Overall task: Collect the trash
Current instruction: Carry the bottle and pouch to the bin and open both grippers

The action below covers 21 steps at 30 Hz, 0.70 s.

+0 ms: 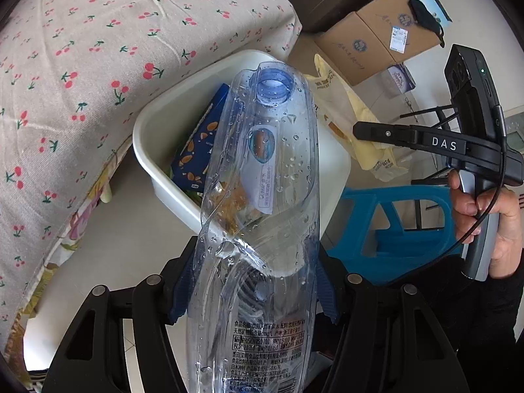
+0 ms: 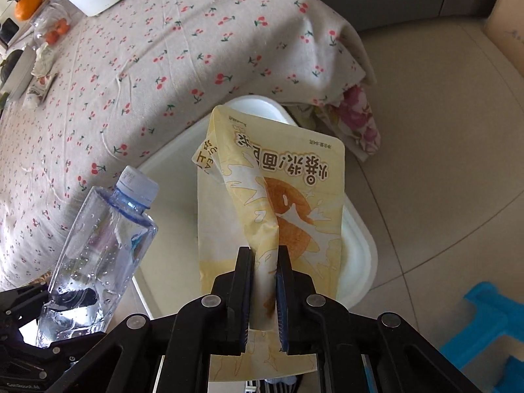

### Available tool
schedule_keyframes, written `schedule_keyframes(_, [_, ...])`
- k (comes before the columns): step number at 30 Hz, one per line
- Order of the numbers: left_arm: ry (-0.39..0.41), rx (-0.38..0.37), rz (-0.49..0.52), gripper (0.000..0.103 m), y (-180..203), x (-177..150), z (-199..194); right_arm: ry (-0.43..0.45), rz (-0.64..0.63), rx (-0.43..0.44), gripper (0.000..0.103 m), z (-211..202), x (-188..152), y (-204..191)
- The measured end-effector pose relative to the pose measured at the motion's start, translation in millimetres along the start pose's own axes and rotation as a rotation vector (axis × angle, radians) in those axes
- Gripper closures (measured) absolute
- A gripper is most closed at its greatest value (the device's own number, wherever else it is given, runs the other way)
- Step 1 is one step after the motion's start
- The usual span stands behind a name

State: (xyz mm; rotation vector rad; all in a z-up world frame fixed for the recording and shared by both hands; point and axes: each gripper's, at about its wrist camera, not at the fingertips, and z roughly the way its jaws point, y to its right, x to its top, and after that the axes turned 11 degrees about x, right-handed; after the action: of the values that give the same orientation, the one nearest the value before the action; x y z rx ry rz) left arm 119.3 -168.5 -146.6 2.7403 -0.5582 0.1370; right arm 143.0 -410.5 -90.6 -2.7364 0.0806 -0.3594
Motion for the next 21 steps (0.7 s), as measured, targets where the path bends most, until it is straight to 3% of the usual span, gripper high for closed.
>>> schedule_keyframes(7, [0.021, 0.071, 0.029, 0.036, 12.3, 26.2, 18.1, -0.034, 0.049, -0.02, 0.088, 11.2, 6.9, 13.8])
schedule_keyframes(10, [0.051, 0.083, 0.044, 0.029, 15.4, 33.9, 16.4, -0.032, 0.082, 0.002, 0.082, 9.4, 8.2, 19.2])
schedule_keyframes(13, [0.079, 0.096, 0.043, 0.023, 17.0, 42.7, 14.6, -0.033, 0.107, 0.016, 0.063, 8.6, 8.4, 22.1])
schedule_keyframes(21, [0.118, 0.126, 0.043, 0.023, 7.6, 44.5, 1.6, 0.003, 0.121, 0.033, 0.056, -1.6, 11.0, 21.7])
